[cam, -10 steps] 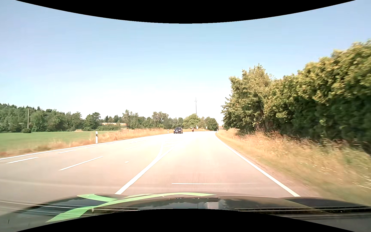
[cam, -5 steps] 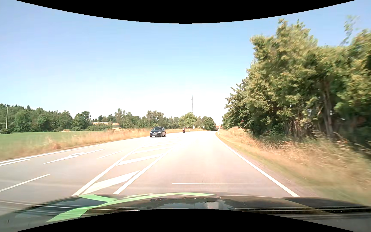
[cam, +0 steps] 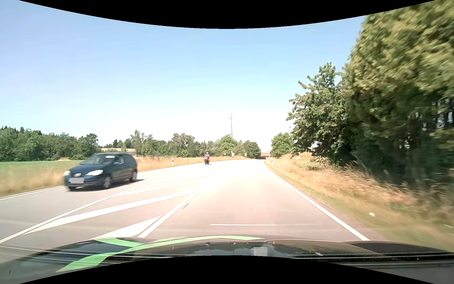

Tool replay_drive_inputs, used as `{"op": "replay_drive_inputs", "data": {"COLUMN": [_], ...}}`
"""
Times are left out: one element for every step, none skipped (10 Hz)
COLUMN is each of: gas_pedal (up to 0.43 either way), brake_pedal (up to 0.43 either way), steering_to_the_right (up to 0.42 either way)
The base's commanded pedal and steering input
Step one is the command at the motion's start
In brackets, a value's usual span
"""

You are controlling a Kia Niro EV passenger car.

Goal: Follow the waypoints while adhering to traffic rules and regulations

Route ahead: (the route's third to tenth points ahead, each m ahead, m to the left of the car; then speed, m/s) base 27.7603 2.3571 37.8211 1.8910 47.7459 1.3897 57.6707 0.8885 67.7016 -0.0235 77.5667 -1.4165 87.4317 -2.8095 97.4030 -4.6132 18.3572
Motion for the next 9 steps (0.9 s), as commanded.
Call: {"op": "replay_drive_inputs", "data": {"gas_pedal": [0.248, 0.248, 0.248, 0.228, 0.228, 0.228, 0.228, 0.240, 0.248], "brake_pedal": [0.000, 0.000, 0.000, 0.000, 0.000, 0.000, 0.000, 0.000, 0.000], "steering_to_the_right": [0.005, 0.005, 0.005, 0.005, 0.005, 0.006, 0.006, 0.006, 0.006]}}
